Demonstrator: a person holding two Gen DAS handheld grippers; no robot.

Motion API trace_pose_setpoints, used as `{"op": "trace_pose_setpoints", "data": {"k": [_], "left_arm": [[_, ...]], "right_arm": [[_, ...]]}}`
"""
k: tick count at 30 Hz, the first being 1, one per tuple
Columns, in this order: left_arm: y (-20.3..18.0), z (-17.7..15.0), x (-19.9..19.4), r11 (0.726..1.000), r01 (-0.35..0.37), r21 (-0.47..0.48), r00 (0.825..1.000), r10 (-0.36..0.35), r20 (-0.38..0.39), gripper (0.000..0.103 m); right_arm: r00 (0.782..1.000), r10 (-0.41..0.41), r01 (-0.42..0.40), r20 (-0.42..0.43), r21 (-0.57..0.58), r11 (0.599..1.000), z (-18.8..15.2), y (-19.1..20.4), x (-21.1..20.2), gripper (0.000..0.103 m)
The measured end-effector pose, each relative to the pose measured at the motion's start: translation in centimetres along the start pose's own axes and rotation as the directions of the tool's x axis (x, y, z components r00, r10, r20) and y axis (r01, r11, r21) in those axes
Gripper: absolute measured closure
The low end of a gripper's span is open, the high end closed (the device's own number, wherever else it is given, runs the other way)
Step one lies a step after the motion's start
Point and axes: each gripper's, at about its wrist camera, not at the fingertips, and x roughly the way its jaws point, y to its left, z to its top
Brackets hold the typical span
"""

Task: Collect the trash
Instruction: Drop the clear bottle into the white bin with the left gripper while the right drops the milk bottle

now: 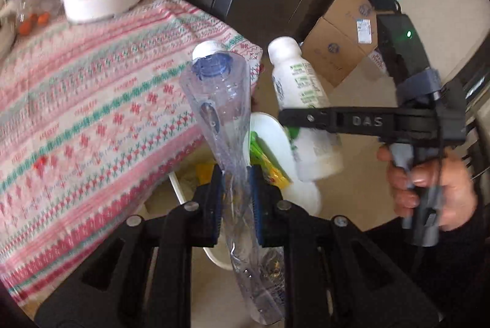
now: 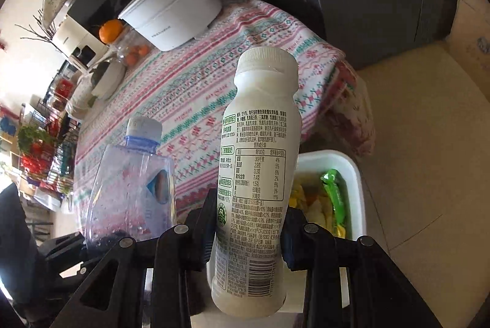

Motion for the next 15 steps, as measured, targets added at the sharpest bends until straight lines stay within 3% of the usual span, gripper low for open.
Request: {"op": "trace_pose_setpoints", "data": {"k": [2,9,11,13,15], "left_arm": [[-0.7,-0.1,1.4,0.999,-0.027,0.047,0.999,0.026,0.024,0.084],[-0.3,-0.4,5.9,0.999,-0.036,0.007,0.999,0.036,-0.017,0.082],[-0.5,-0.3,6.0,0.999,-0.038,0.004,0.999,0.038,-0.023,0.070],[-0.8,-0.3,5.2,0.999,-0.052,0.007,0.999,0.052,-0.009,0.043],[-0.7,-0.2,4.7,0.998,-0.057,0.007,0.998,0.057,-0.001,0.040]], "right_arm": [[1.000,-0.003,0.004,-0.021,0.013,1.000,-0.4,-1.1,0.3,0.067],[0.999,-0.017,0.021,-0.050,0.067,0.998,-0.9,-4.4,0.6,0.067],[0.998,-0.010,0.015,-0.057,0.085,0.996,-1.0,-5.0,0.5,0.067],[0.998,-0.015,0.020,-0.063,0.088,0.996,-1.2,-5.4,0.5,0.067],[0.998,-0.022,0.028,-0.067,0.080,0.996,-1.3,-5.5,0.4,0.067]]}}
